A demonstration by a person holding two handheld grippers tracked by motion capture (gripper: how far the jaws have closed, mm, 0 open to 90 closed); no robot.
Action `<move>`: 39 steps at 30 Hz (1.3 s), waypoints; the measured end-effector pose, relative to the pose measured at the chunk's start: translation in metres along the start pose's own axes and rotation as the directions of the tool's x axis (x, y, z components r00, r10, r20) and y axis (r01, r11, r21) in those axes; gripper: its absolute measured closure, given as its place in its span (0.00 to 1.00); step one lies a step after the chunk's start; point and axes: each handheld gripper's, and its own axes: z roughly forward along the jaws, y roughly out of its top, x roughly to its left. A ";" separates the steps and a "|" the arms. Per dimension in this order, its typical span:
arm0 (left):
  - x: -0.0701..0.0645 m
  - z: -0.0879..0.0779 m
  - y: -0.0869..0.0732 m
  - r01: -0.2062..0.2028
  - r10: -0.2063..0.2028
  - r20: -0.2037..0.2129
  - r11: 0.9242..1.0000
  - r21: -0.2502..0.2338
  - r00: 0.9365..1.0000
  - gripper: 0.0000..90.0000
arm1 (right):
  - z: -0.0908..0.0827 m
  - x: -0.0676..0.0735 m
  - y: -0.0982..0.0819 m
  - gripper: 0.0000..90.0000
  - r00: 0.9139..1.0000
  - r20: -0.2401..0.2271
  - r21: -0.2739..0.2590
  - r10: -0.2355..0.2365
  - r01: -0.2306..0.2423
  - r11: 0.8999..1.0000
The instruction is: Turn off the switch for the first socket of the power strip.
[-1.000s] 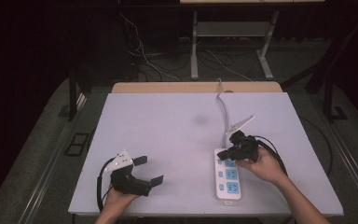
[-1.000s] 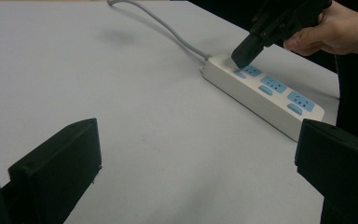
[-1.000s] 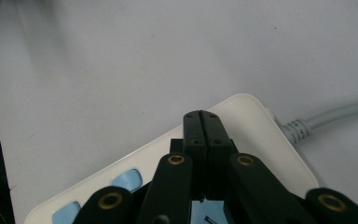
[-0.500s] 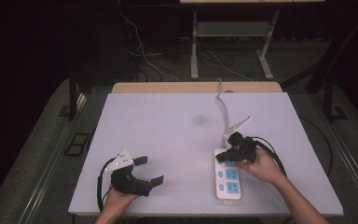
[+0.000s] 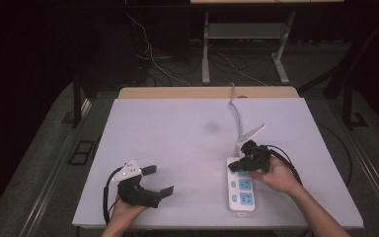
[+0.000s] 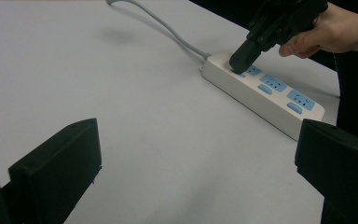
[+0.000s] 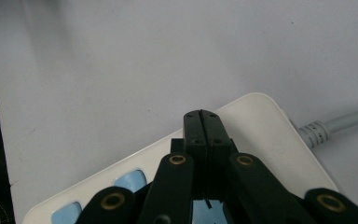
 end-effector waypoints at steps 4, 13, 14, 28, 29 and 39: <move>0.000 0.000 0.000 0.001 -0.001 -0.001 1.000 0.000 1.000 0.00 | 0.000 0.000 0.000 1.00 1.000 0.001 0.001 -0.012 0.012 1.000; 0.000 0.001 0.000 0.004 -0.004 -0.001 1.000 0.003 1.000 0.00 | 0.000 0.000 0.000 1.00 1.000 -0.002 0.002 -0.024 0.024 1.000; 0.000 0.001 0.000 0.004 -0.004 -0.001 1.000 0.003 1.000 0.00 | 0.000 0.000 0.000 1.00 1.000 -0.002 0.003 -0.024 0.024 1.000; 0.002 0.002 0.000 0.005 -0.005 0.000 1.000 0.005 1.000 0.00 | -0.002 0.004 0.003 1.00 0.997 0.017 0.008 -0.080 0.080 0.997; 0.002 0.002 0.000 0.004 -0.004 0.000 1.000 0.005 1.000 0.00 | -0.004 0.004 0.003 1.00 0.997 0.009 -0.003 -0.073 0.073 0.997; 0.002 0.002 -0.001 0.008 -0.008 0.001 1.000 0.005 1.000 0.00 | -0.011 0.005 0.006 1.00 0.996 0.004 0.017 -0.085 0.085 0.996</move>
